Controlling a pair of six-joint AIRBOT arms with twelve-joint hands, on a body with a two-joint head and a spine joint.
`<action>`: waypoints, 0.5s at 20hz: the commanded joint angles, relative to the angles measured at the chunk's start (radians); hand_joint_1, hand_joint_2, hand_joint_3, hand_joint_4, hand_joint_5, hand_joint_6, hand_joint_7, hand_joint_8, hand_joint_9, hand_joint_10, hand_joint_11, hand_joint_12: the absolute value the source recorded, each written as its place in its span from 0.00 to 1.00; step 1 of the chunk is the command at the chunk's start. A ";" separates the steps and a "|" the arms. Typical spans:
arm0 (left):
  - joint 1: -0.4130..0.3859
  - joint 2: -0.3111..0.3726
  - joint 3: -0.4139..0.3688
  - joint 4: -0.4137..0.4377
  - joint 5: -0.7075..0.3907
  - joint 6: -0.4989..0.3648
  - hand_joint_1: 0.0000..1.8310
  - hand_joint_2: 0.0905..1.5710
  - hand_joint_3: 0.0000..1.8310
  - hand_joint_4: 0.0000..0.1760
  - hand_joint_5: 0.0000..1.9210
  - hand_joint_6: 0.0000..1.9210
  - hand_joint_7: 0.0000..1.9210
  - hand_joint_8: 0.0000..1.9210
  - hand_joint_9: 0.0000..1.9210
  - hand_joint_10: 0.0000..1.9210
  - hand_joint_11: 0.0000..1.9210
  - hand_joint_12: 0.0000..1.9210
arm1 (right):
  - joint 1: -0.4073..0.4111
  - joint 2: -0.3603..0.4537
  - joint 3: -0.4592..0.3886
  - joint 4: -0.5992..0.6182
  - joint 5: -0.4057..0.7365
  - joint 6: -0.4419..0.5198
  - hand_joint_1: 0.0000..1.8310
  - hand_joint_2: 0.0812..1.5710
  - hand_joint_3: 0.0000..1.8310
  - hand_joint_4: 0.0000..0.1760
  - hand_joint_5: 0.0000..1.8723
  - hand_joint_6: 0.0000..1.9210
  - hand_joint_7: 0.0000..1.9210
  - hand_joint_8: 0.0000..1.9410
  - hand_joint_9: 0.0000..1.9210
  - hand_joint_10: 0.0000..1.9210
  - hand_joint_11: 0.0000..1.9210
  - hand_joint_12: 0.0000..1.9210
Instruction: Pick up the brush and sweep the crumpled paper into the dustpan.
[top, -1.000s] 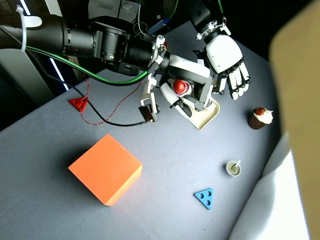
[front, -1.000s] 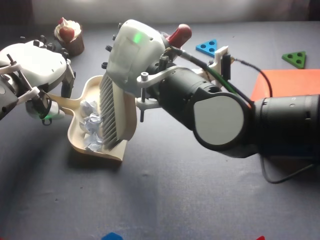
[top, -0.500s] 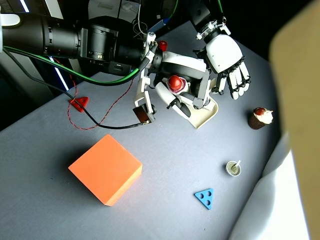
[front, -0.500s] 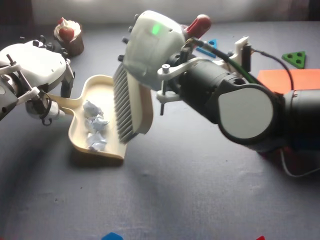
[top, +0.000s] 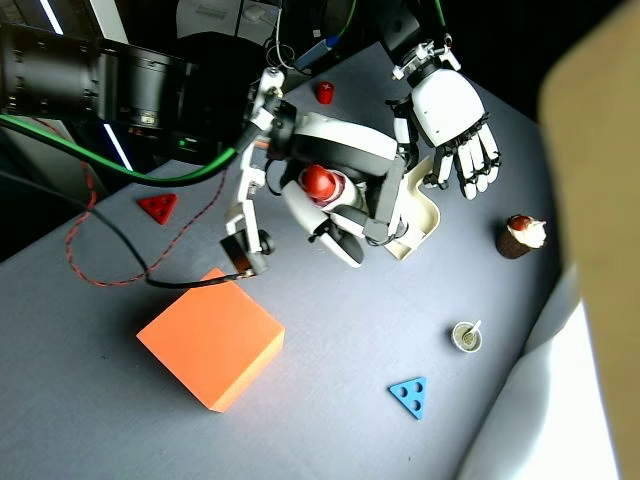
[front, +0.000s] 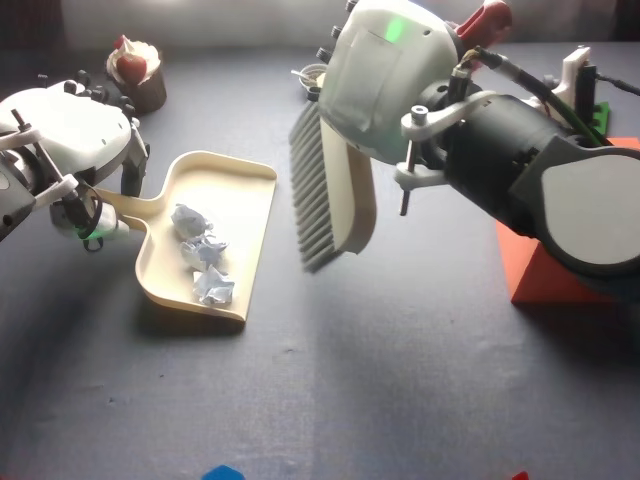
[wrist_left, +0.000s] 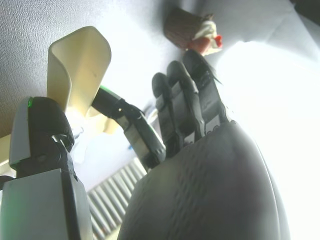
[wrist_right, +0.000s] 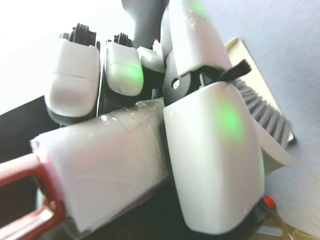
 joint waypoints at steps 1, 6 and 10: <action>-0.004 0.008 0.001 0.034 -0.094 0.004 0.59 0.67 0.00 0.22 0.55 0.45 0.20 0.00 0.16 0.00 0.04 0.29 | 0.016 0.020 -0.011 -0.054 -0.080 -0.032 0.80 0.71 0.00 0.00 0.54 1.00 0.55 1.00 0.74 1.00 0.84 1.00; -0.004 0.010 0.000 0.033 -0.096 0.004 0.60 0.68 0.00 0.08 0.53 0.47 0.22 0.00 0.18 0.00 0.05 0.29 | 0.036 0.069 -0.066 -0.017 -0.081 -0.086 0.80 0.71 0.00 0.00 0.53 1.00 0.54 1.00 0.72 1.00 0.82 1.00; -0.004 0.012 0.000 0.032 -0.098 0.004 0.53 0.66 0.00 0.63 0.43 0.06 0.20 0.00 0.15 0.00 0.05 0.29 | 0.056 0.096 -0.111 0.019 -0.079 -0.125 0.81 0.70 0.00 0.00 0.53 1.00 0.54 1.00 0.72 1.00 0.82 1.00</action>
